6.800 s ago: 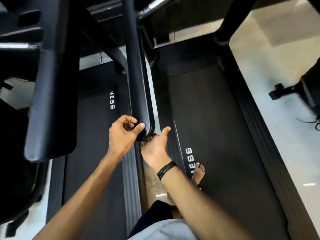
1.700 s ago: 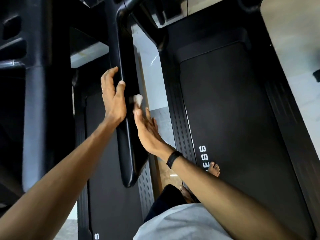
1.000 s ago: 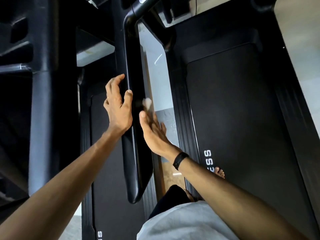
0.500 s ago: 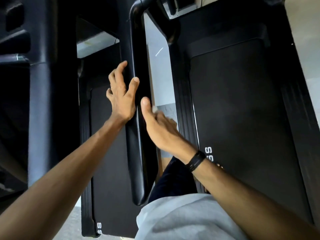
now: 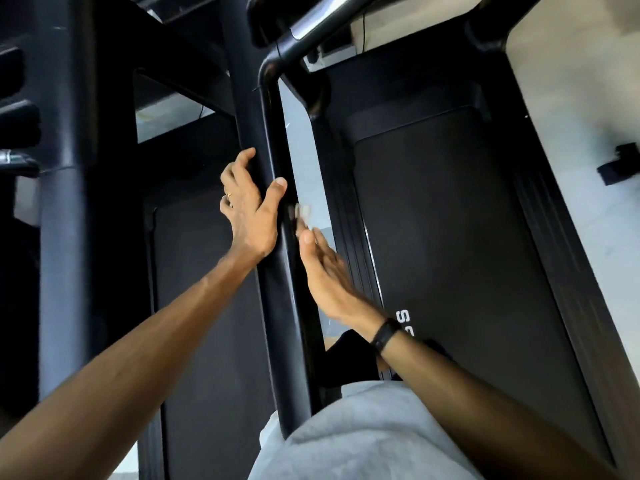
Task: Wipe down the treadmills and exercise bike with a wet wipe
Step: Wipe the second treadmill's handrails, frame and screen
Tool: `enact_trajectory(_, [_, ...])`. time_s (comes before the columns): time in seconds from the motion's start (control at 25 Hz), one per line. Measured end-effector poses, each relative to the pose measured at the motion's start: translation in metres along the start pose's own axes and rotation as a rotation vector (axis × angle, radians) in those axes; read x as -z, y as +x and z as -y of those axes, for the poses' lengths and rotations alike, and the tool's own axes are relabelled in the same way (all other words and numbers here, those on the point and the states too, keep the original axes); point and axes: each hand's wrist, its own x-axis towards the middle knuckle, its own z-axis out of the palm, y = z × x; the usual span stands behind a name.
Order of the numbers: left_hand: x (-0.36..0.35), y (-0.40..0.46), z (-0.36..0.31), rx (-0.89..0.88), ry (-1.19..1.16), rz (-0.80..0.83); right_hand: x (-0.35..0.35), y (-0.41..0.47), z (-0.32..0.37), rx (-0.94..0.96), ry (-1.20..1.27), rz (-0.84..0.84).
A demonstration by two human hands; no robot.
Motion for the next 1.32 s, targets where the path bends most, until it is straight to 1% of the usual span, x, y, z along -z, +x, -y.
enact_trajectory(0.08, [0.001,-0.002,0.004,-0.011,-0.007,-0.011,-0.004,0.006,-0.009,-0.156,-0.063,0.054])
enact_trajectory(0.12, [0.000,-0.002,0.004,-0.010,-0.009,-0.013,0.001,0.007,-0.011,-0.199,-0.091,0.083])
enact_trajectory(0.16, [0.000,-0.002,0.003,0.000,-0.016,-0.007,0.007,0.005,-0.010,-0.183,-0.079,0.067])
enact_trajectory(0.24, [-0.002,-0.001,0.000,0.016,-0.025,-0.003,0.011,0.003,0.002,-0.049,0.062,0.018])
enact_trajectory(0.28, [-0.003,0.000,0.000,0.017,-0.030,-0.008,0.011,0.007,0.007,0.013,0.122,0.021])
enact_trajectory(0.32, [-0.002,0.000,0.002,0.017,-0.036,-0.016,0.007,0.013,0.007,0.027,0.112,0.028])
enact_trajectory(0.36, [-0.001,-0.003,0.005,0.019,-0.044,-0.024,0.002,0.018,0.001,-0.002,0.085,0.047])
enact_trajectory(0.44, [-0.003,-0.005,0.006,0.024,-0.048,-0.053,0.009,0.022,-0.006,-0.106,-0.047,0.175])
enact_trajectory(0.48, [-0.004,-0.006,0.003,0.031,-0.053,-0.045,0.016,0.019,-0.007,-0.135,-0.091,0.212])
enact_trajectory(0.52, [-0.005,-0.007,0.000,0.044,-0.054,-0.030,0.024,0.011,-0.002,-0.124,-0.069,0.203])
enact_trajectory(0.6, [-0.004,-0.005,-0.002,0.034,-0.037,-0.061,0.031,0.003,0.017,0.037,0.047,0.126])
enact_trajectory(0.68, [-0.002,-0.003,-0.004,0.040,0.008,-0.074,0.025,0.009,0.029,0.130,0.057,0.097])
enact_trajectory(0.76, [0.000,-0.006,-0.002,0.055,0.021,-0.068,0.020,0.019,0.022,0.104,0.025,0.135])
enact_trajectory(0.84, [0.000,-0.011,-0.001,0.057,0.015,-0.069,0.020,0.020,0.016,-0.059,-0.038,0.202])
enact_trajectory(0.88, [-0.001,-0.011,-0.002,0.057,0.011,-0.071,0.022,0.017,0.016,-0.090,-0.067,0.243])
enact_trajectory(0.96, [-0.002,-0.009,-0.003,0.072,-0.004,-0.070,0.025,0.005,0.020,-0.027,-0.072,0.267])
enact_trajectory(1.04, [-0.002,-0.008,0.000,0.078,-0.005,-0.075,0.028,0.010,0.018,0.084,-0.102,0.233])
enact_trajectory(1.08, [-0.001,-0.008,0.000,0.076,-0.007,-0.076,0.029,0.018,0.011,0.089,-0.150,0.214])
enact_trajectory(1.12, [-0.001,-0.009,0.001,0.075,-0.014,-0.079,0.032,0.025,0.004,0.069,-0.219,0.238])
enact_trajectory(1.2, [-0.002,-0.011,0.002,0.086,-0.034,-0.079,0.039,0.022,-0.010,-0.030,-0.311,0.343])
enact_trajectory(1.24, [-0.003,-0.012,0.002,0.096,-0.040,-0.070,0.040,0.014,-0.014,-0.040,-0.302,0.376])
enact_trajectory(1.32, [-0.004,-0.013,0.004,0.111,-0.049,-0.064,0.038,-0.001,-0.007,0.027,-0.196,0.372])
